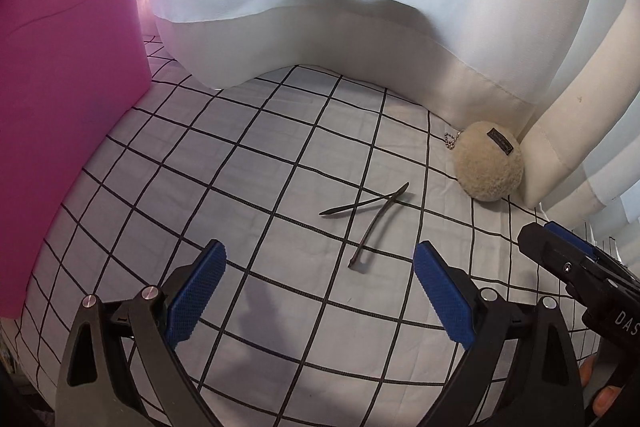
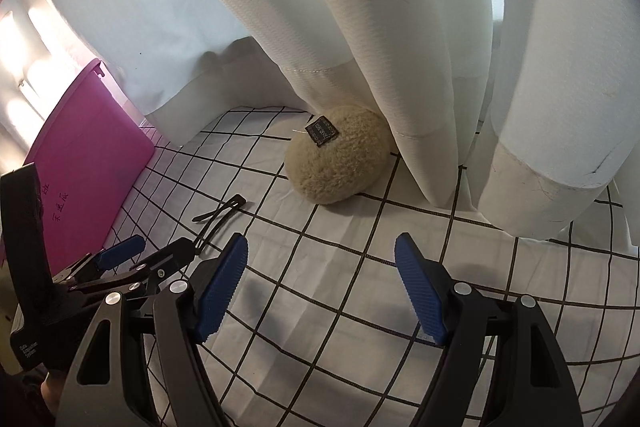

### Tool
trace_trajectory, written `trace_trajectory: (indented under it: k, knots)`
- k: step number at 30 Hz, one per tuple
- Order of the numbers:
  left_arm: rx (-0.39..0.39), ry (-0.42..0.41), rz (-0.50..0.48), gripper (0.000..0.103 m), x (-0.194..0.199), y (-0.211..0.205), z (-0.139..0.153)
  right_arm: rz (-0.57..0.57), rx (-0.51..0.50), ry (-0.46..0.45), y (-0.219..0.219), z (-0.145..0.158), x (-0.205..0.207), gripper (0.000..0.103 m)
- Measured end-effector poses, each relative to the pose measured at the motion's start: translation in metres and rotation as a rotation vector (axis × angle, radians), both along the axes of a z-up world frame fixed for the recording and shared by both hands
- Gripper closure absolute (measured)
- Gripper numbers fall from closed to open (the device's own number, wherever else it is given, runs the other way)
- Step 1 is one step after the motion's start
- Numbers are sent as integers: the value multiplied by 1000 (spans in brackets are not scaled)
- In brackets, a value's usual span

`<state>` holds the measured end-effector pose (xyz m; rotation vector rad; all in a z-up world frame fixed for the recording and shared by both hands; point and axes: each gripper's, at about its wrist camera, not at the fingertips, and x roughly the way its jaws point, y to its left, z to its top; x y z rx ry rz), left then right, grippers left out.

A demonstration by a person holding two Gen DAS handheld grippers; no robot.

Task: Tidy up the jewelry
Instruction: 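Grasp the black hair pins with the left tool while the right tool grips the beige pom-pom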

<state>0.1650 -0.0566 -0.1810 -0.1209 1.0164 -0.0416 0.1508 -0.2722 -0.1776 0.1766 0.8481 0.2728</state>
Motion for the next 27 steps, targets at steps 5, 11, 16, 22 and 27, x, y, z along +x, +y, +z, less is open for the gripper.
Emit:
trace_trajectory:
  k: [5,11,16,22,27]
  knots:
    - [6,-11,-6,10,5,1,-2,-17,-2,-3,0,-2,9,30]
    - [9,-2,-11,10,11,0,-9,-44,-52,-7,9,-8,23,30]
    - [13,10,-15,10,14,-2,-13,-51,-73,-8,11,-9,30,30]
    - [15,19,-5,10,21,2,-19,-48,-121,-4,19,-10,41,30]
    - [20,18,-11,10,23,2,-22,-52,-153,11,25,-13,50,30]
